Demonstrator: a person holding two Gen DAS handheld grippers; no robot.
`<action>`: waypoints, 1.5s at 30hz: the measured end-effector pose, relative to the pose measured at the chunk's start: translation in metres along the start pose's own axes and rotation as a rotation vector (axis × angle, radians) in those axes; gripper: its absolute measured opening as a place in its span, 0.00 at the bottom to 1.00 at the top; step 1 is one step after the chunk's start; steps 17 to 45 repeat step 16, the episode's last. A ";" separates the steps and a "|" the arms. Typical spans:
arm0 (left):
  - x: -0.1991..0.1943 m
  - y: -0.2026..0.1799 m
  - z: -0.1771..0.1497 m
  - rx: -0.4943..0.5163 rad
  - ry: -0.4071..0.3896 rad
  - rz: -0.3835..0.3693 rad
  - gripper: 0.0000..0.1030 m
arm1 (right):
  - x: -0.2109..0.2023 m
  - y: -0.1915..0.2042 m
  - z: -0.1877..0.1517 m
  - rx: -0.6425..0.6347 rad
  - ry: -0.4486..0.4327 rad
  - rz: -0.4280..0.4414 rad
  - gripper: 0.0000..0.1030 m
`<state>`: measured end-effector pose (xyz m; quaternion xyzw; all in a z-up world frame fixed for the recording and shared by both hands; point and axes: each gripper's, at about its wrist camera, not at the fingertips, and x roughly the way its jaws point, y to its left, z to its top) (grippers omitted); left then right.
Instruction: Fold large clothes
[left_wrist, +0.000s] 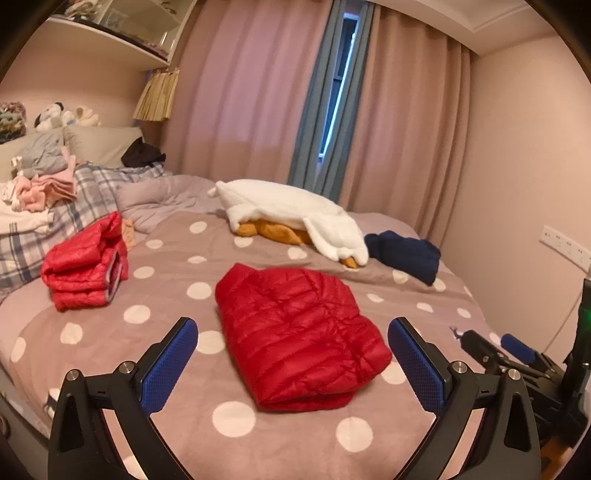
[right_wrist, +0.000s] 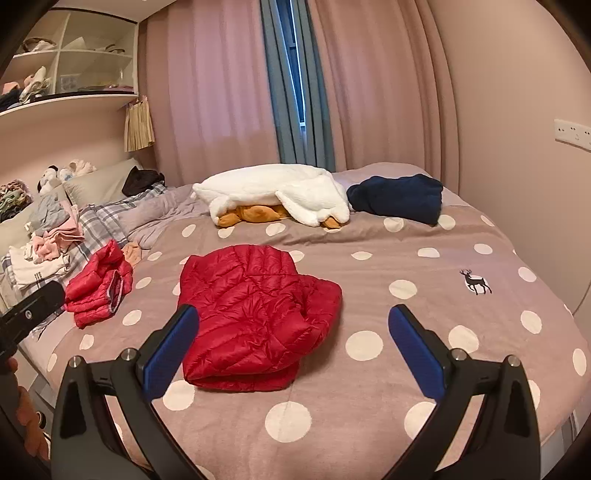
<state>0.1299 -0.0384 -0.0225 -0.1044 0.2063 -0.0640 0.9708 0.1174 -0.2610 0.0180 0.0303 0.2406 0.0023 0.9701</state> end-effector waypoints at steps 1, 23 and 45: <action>0.000 0.001 0.000 -0.003 0.000 0.006 0.99 | 0.000 -0.001 0.000 0.004 -0.001 -0.001 1.00; -0.001 -0.001 0.002 0.013 0.005 0.011 0.99 | 0.008 -0.002 -0.001 0.006 0.034 -0.030 1.00; -0.001 -0.001 0.002 0.013 0.005 0.011 0.99 | 0.008 -0.002 -0.001 0.006 0.034 -0.030 1.00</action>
